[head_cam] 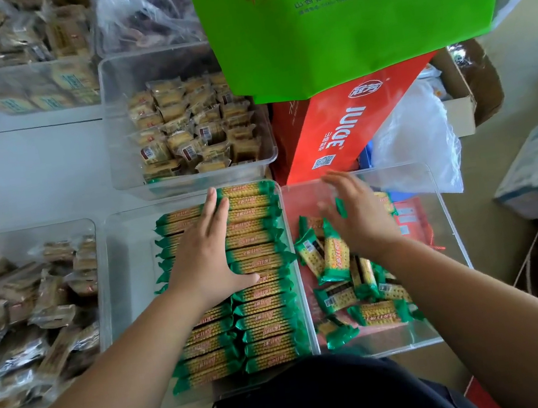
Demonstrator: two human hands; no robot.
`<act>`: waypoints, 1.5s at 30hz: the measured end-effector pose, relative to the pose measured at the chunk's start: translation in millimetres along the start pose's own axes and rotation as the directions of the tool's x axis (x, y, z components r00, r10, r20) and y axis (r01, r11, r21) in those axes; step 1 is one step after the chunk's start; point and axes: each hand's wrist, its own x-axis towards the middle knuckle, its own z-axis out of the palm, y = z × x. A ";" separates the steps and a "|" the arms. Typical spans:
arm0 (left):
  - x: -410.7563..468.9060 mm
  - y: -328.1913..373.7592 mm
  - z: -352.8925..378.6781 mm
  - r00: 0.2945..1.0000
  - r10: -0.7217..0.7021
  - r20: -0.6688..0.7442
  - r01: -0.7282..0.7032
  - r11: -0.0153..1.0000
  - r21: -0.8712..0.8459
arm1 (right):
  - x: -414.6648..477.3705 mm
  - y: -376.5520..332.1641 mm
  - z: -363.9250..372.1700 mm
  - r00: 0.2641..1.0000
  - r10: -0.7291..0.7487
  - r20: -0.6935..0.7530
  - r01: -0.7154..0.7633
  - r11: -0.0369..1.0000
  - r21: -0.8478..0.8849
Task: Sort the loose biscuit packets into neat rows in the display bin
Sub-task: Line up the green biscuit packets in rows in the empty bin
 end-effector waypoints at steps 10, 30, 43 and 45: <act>-24.9 16.7 3.3 0.969 -0.214 -0.119 0.188 0.962 -0.200 | 10.9 113.4 -11.6 0.866 0.407 0.291 -0.319 0.897 -0.304; -49.7 26.1 19.6 0.911 -0.354 -0.212 0.258 0.889 -0.378 | 15.8 135.0 5.4 0.867 0.232 0.441 -0.127 0.958 -0.256; -48.9 25.3 16.9 0.922 -0.340 -0.188 0.246 0.885 -0.395 | 26.7 107.9 8.2 0.849 0.106 0.517 -0.076 0.994 -0.080; -48.8 25.4 16.8 0.923 -0.336 -0.187 0.242 0.886 -0.396 | 28.3 103.7 7.6 0.852 0.101 0.514 -0.096 0.995 -0.036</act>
